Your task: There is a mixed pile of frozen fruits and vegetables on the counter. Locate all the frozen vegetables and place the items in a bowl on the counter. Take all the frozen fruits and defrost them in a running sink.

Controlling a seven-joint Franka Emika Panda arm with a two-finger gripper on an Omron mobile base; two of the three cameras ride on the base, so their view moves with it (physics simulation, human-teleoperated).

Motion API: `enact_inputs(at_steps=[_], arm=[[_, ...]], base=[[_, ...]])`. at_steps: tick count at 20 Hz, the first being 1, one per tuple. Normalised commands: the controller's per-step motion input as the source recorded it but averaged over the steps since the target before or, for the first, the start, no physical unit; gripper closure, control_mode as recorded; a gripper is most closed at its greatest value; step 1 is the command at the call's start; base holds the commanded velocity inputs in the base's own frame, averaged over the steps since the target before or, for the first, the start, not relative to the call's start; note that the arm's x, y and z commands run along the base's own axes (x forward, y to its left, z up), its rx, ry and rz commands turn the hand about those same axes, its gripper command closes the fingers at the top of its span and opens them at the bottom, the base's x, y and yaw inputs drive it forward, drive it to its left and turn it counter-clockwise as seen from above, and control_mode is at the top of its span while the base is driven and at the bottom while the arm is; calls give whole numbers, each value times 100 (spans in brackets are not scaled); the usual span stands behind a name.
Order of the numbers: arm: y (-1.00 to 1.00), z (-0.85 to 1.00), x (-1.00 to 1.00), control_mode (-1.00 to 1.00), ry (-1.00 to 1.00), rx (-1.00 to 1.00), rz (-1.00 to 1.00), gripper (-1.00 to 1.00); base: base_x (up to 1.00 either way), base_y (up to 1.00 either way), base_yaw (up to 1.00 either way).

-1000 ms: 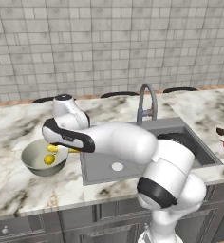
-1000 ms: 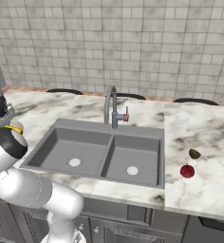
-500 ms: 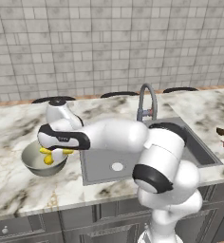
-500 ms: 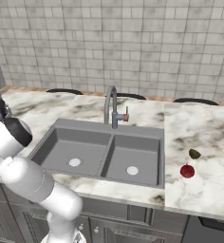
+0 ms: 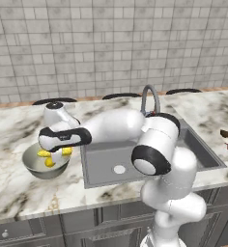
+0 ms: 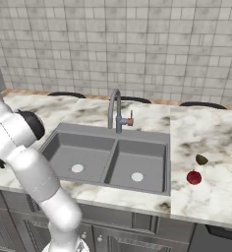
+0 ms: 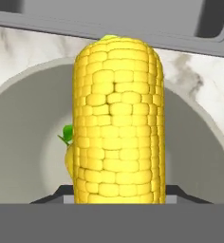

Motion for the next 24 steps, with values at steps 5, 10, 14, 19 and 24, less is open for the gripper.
enact_inputs(at_steps=[5,10,14,19,24], arm=[[63,0,6,-100,0,-7,0,-100],[39,1,0,-100,2,-9,-3,-100],[12,11,7,-100,13,-17,-10,-100],[1,9,16,-100,17,-16,-13,-100],[-23,6,6,-100,17,-8,-27,-100]], base=[[0,0,0],[0,0,0],[0,0,0],[0,0,0],[0,0,0]])
